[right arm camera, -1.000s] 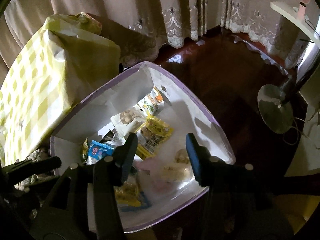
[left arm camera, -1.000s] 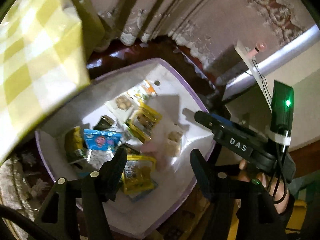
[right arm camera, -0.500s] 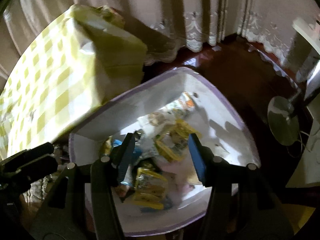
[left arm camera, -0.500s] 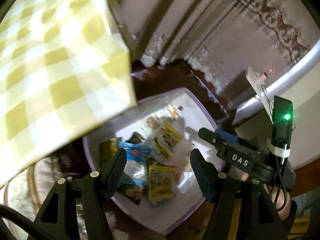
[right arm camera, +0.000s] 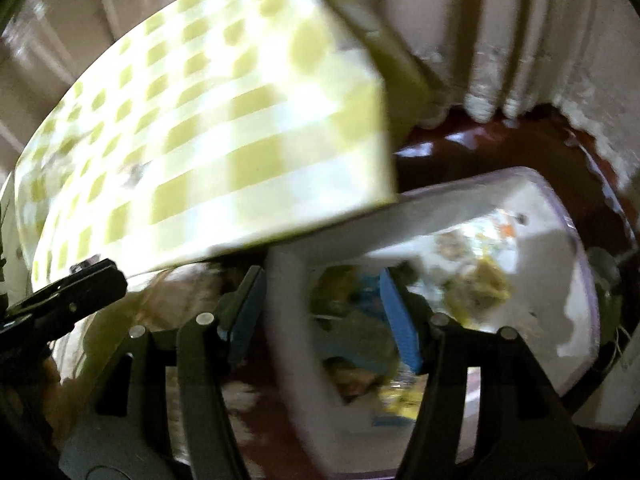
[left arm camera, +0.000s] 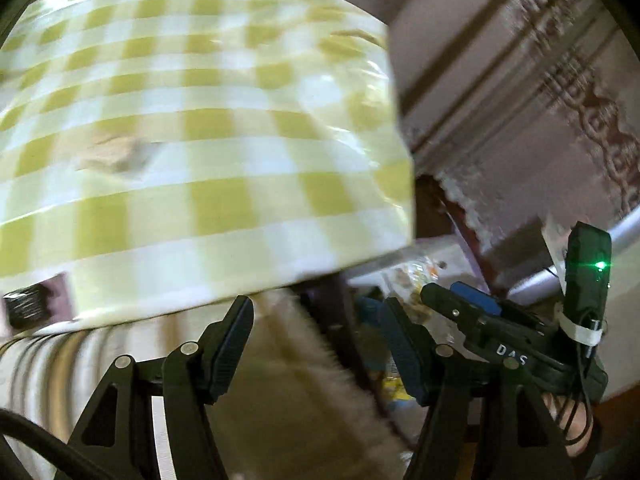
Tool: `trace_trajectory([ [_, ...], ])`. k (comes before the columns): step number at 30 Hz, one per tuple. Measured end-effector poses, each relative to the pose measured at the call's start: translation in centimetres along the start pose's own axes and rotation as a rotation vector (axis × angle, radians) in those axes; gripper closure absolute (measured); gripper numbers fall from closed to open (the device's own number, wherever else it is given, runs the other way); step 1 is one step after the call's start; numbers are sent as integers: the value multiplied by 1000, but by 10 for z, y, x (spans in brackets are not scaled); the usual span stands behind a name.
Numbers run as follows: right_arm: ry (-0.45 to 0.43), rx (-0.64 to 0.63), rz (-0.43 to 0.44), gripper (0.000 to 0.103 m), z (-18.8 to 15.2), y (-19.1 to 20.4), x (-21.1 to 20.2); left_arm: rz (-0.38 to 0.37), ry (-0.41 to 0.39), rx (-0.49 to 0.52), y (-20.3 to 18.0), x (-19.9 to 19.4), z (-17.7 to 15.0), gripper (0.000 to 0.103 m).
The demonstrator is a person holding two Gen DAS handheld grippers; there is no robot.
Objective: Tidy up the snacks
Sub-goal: 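Move both open tools back to the last snacks on the table, then grasp the pink chocolate bar with the left tool while the right tool grasps the last clear cookie packet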
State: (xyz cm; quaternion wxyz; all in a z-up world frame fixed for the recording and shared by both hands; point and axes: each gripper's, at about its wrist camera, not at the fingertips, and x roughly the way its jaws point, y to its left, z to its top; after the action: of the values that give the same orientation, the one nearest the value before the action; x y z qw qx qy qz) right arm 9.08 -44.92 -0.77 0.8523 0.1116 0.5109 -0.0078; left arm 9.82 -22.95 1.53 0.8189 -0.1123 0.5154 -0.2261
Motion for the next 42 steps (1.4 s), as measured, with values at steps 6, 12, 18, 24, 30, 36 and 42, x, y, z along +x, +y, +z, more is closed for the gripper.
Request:
trace_trajectory([
  [6, 27, -106, 76, 40, 0, 62, 11, 108, -45, -66, 51, -31, -14, 36],
  [12, 30, -216, 135, 36, -1, 118, 13, 244, -77, -98, 99, -62, -20, 36],
  [18, 30, -304, 130, 34, 0, 155, 20, 354, -24, -37, 145, -72, -21, 36],
  [24, 36, -349, 106, 34, 2, 172, 31, 434, 76, 177, 146, -56, -15, 36],
  [30, 51, -385, 86, 34, 1, 183, 42, 445, 160, 356, 144, -26, -6, 36],
  [36, 63, -364, 82, 33, 6, 183, 50, 400, 195, 419, 147, -9, 3, 51],
  [42, 70, -364, 82, 33, 15, 189, 63, 317, 185, 335, 161, -7, 14, 75],
])
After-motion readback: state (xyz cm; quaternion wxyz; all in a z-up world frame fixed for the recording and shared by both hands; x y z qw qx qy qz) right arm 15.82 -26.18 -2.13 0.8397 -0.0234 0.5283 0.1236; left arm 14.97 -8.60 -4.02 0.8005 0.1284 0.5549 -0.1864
